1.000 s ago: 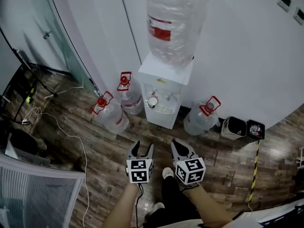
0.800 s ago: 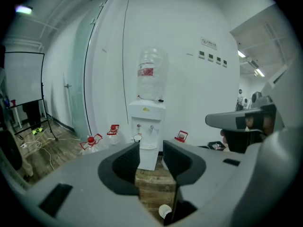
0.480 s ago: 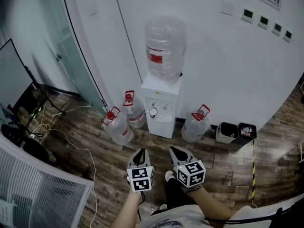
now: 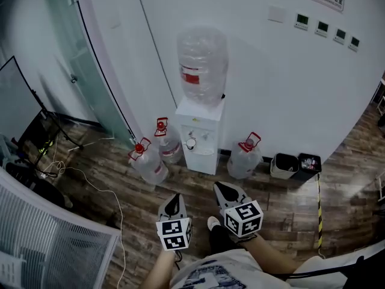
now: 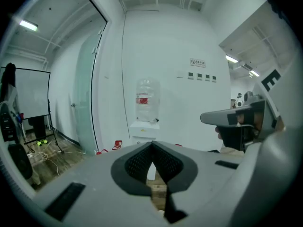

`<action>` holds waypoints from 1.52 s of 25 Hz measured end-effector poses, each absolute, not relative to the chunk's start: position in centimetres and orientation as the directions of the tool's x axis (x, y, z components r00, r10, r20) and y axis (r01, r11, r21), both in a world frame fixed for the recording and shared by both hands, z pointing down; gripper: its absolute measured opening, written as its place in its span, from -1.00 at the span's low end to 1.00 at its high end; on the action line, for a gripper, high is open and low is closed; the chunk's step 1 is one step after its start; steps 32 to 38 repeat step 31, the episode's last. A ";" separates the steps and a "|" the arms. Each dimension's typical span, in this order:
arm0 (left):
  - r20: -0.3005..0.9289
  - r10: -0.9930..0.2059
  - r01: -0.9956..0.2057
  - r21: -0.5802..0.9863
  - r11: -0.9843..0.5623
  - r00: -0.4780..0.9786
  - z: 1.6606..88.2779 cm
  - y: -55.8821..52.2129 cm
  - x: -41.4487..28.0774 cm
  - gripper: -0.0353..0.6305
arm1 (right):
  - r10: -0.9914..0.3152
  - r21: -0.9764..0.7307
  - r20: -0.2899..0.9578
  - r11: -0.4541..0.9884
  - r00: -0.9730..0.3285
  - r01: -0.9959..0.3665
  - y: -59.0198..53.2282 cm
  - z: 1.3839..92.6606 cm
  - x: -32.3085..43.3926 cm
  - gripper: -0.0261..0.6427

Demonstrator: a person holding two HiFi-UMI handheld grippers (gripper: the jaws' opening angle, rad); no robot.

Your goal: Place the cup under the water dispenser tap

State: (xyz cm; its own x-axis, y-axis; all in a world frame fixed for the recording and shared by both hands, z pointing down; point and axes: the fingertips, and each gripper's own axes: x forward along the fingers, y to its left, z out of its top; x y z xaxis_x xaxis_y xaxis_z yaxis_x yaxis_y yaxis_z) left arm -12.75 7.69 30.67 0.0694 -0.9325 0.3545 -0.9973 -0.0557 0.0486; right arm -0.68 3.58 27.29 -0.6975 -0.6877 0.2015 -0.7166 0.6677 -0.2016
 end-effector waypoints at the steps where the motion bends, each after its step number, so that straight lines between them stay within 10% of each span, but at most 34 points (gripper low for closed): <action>1: 0.357 -0.932 -0.997 0.045 -0.057 0.069 30.6 7.6 -12.8 -0.74 | -0.688 -0.200 0.199 0.669 -0.698 -0.716 3.6 27.1 -0.7 -0.86; 38: 0.370 -0.923 -0.994 0.072 -0.086 0.107 30.8 4.5 -13.2 -0.74 | -0.682 -0.179 0.234 0.670 -0.693 -0.720 1.3 28.0 -2.1 -0.86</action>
